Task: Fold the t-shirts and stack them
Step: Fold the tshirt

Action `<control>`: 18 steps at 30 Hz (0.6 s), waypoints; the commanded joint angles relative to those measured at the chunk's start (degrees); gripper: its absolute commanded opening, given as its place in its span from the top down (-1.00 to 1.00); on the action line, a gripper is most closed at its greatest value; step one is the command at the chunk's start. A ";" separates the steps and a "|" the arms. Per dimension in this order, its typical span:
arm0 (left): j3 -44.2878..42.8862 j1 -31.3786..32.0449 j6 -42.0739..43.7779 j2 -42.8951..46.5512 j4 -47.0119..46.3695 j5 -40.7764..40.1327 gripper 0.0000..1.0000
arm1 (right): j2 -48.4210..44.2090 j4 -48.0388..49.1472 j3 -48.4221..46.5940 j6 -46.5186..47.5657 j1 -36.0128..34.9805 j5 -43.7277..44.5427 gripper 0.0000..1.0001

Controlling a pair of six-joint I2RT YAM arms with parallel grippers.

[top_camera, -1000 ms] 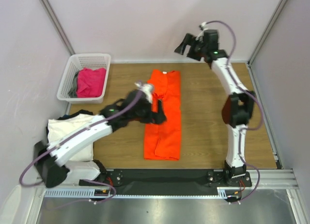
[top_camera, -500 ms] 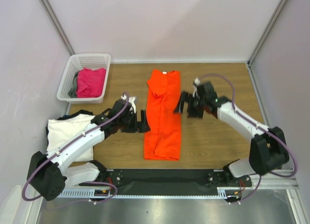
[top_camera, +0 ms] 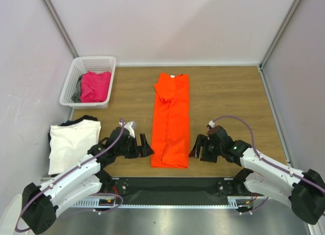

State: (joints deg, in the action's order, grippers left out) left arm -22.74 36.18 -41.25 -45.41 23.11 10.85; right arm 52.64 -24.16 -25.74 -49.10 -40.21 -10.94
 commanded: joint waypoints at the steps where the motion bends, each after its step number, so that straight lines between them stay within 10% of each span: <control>1: 2.35 1.34 -5.14 2.42 -4.39 -1.19 -0.96 | 2.72 4.92 0.78 -4.16 -3.91 3.64 -0.43; 18: 6.57 7.67 -12.88 5.33 -5.27 -2.94 -0.94 | 7.74 15.63 5.43 -6.62 -8.92 1.45 -0.06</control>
State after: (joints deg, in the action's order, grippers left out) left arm -17.02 43.22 -51.40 -41.43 19.22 9.04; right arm 59.40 -13.41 -20.84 -54.68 -48.07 -8.51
